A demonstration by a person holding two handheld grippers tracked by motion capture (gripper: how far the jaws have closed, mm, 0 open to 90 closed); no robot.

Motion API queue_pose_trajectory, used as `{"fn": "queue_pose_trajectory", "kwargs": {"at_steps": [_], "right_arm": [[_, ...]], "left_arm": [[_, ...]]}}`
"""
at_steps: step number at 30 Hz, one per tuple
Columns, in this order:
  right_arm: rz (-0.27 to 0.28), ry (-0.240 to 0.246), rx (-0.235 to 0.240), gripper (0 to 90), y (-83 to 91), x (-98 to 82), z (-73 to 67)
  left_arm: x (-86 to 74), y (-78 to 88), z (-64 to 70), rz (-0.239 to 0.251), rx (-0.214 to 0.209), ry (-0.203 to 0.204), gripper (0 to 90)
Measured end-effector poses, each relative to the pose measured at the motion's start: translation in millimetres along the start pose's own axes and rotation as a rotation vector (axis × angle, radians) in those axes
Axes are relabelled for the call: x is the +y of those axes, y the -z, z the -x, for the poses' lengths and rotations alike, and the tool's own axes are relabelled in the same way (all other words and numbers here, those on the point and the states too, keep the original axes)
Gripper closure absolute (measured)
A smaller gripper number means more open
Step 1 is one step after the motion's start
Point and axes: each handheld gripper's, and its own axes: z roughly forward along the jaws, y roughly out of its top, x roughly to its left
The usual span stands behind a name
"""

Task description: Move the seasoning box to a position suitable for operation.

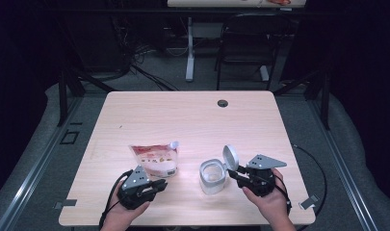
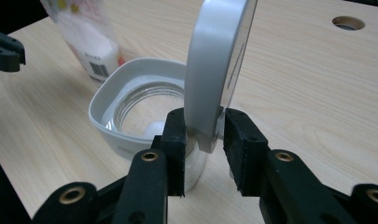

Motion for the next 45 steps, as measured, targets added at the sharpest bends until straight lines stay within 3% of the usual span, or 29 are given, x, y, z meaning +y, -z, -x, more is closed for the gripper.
{"fn": "queue_pose_trajectory", "kwargs": {"at_steps": [9,17,29,40,45], "right_arm": [[0.006,-0.001,-0.031,74.9,-2.5,2.3,-0.2],[0.027,-0.019,-0.016,78.2,-7.6,4.0,7.7],[0.023,-0.011,0.048,78.5,-13.8,8.0,16.9],[0.026,0.016,0.072,78.6,-14.3,7.9,13.7],[0.031,-0.024,0.070,69.6,-14.4,7.1,18.0]], "left_arm": [[-16.6,17.5,-14.7,0.022,0.044,0.061,78.8],[-26.1,25.3,-25.9,0.031,0.073,0.101,77.5],[-30.2,28.5,-33.2,0.027,0.099,0.118,76.8],[-31.1,29.4,-36.9,0.031,0.105,0.130,76.7],[-32.6,28.5,-39.0,0.024,0.109,0.135,74.2]]}}
